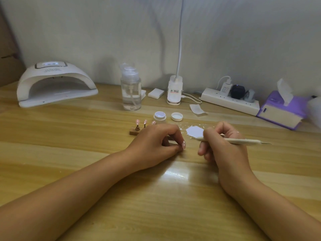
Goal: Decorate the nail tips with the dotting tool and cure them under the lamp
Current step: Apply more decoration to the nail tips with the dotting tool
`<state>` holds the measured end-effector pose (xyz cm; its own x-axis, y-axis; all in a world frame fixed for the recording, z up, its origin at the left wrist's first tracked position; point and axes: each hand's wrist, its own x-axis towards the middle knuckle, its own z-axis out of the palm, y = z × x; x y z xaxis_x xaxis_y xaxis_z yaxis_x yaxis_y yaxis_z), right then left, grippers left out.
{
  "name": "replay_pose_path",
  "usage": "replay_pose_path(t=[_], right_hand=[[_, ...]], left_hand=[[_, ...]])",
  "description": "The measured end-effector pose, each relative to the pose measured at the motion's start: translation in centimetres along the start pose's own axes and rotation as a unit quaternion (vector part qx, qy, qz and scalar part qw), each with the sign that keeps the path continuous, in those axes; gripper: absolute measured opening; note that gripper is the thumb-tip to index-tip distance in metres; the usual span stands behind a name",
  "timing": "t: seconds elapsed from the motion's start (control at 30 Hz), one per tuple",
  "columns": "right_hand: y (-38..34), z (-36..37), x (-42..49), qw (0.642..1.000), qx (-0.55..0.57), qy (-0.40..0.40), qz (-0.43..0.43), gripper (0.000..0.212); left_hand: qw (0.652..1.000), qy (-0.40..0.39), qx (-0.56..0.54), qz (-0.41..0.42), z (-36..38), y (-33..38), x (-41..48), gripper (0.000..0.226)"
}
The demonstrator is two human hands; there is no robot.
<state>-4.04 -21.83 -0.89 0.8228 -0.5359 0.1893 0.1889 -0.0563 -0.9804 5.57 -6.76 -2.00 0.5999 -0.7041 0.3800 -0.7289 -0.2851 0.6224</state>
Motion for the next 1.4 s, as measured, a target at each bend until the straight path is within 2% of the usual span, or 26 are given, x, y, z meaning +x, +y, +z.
replay_pose_path(t=[0.1,0.2,0.3,0.37,0.47,0.6,0.7,0.9,1.07,1.4], right_hand=[[-0.5,-0.5,0.6,0.997,0.035,0.058,-0.043,0.026],[-0.8,-1.4,1.5,0.996,-0.002,0.066,-0.064,0.02],[-0.3,-2.3,2.3,0.994,-0.073,0.058,-0.05,0.02],[0.2,-2.8,2.8,0.994,-0.088,0.064,-0.007,0.021],[0.6,-2.9,3.2,0.992,-0.095,0.076,0.035,0.03],[1.2,-2.7,3.2,0.984,-0.164,0.071,-0.009,0.048],[1.3,-2.8,3.3,0.984,-0.17,0.053,-0.018,0.043],[1.6,-2.8,3.2,0.98,-0.197,0.016,-0.007,0.013],[1.7,-2.7,3.1,0.968,-0.251,-0.011,-0.008,0.015],[1.4,-2.7,3.1,0.972,-0.235,0.003,0.008,0.018]], left_hand=[[1.0,-0.003,-0.003,-0.002,-0.1,0.0,-0.1,0.011],[1.0,-0.002,-0.007,-0.001,0.0,-0.1,-0.1,0.015],[1.0,0.0,-0.001,-0.005,0.1,-0.1,-0.2,0.014],[1.0,-0.003,0.0,-0.011,0.1,0.0,-0.2,0.013],[1.0,-0.009,-0.009,-0.025,0.1,0.2,-0.3,0.015],[0.999,-0.013,-0.019,-0.028,0.0,0.5,-0.3,0.022],[0.999,-0.014,-0.013,-0.028,0.0,0.3,-0.3,0.017],[1.0,-0.016,-0.012,-0.024,0.0,0.1,-0.3,0.014],[1.0,-0.014,-0.002,-0.025,0.1,0.1,-0.3,0.014],[0.999,-0.007,-0.022,-0.028,0.1,0.1,-0.2,0.012]])
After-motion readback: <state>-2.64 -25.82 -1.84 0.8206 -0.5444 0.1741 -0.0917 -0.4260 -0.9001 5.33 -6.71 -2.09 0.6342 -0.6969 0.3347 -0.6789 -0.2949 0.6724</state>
